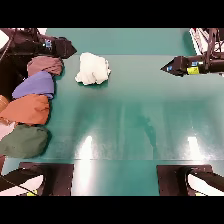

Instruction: Fold the shirts.

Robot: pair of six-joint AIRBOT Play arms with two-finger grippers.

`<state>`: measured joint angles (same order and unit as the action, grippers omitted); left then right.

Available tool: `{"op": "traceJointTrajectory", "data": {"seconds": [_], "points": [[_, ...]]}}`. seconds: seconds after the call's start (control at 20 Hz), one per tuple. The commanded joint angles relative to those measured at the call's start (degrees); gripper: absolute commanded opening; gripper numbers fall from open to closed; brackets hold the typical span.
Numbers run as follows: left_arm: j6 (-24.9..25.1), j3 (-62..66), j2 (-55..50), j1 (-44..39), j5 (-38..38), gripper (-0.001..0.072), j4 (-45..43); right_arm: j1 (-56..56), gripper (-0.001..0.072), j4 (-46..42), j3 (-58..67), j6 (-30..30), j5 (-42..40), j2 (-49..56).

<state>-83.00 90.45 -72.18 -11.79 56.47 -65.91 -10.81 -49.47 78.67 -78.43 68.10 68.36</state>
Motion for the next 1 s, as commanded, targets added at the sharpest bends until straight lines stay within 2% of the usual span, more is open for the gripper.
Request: {"op": "traceJointTrajectory", "data": {"seconds": [0.0,0.15,0.35,0.55,0.6,0.65,0.7,0.85,0.95], "points": [[0.57,-0.04,-4.24,0.0,-4.85,0.0625,-1.14,-0.17,0.0019,0.02,-0.02,-0.02,-0.07,0.02],[0.46,-0.04,-14.69,0.0,-6.12,0.0626,-1.14,-0.17,0.0019,0.02,-0.02,-0.02,-0.15,0.02],[-0.09,0.0,-28.39,0.0,-12.48,0.0626,0.11,-0.17,0.002,0.02,-0.02,-0.04,0.02,0.02],[0.09,0.02,-32.54,0.0,-20.76,0.0624,5.14,-0.17,0.0019,0.02,-0.02,-0.04,-0.04,0.02],[0.07,0.42,-32.5,0.0,-21.7,0.0593,5.18,-0.17,0.0019,0.0,-0.02,-0.02,-0.13,0.02],[0.07,1.27,-32.5,0.02,-21.4,0.0346,5.18,-0.17,0.0019,0.0,-0.02,-0.04,-0.31,0.02],[0.11,2.6,-32.5,0.07,-20.41,0.0023,5.07,-0.17,0.002,0.0,-0.02,-0.04,-0.55,0.02],[0.81,9.03,-31.19,0.07,-13.44,0.0024,2.89,-0.11,0.0019,0.0,0.55,-0.04,-0.46,-0.09],[0.79,14.6,-26.88,0.07,-9.68,0.0024,-2.19,0.33,0.0019,-0.02,3.74,-0.04,-0.13,-0.15]]}}
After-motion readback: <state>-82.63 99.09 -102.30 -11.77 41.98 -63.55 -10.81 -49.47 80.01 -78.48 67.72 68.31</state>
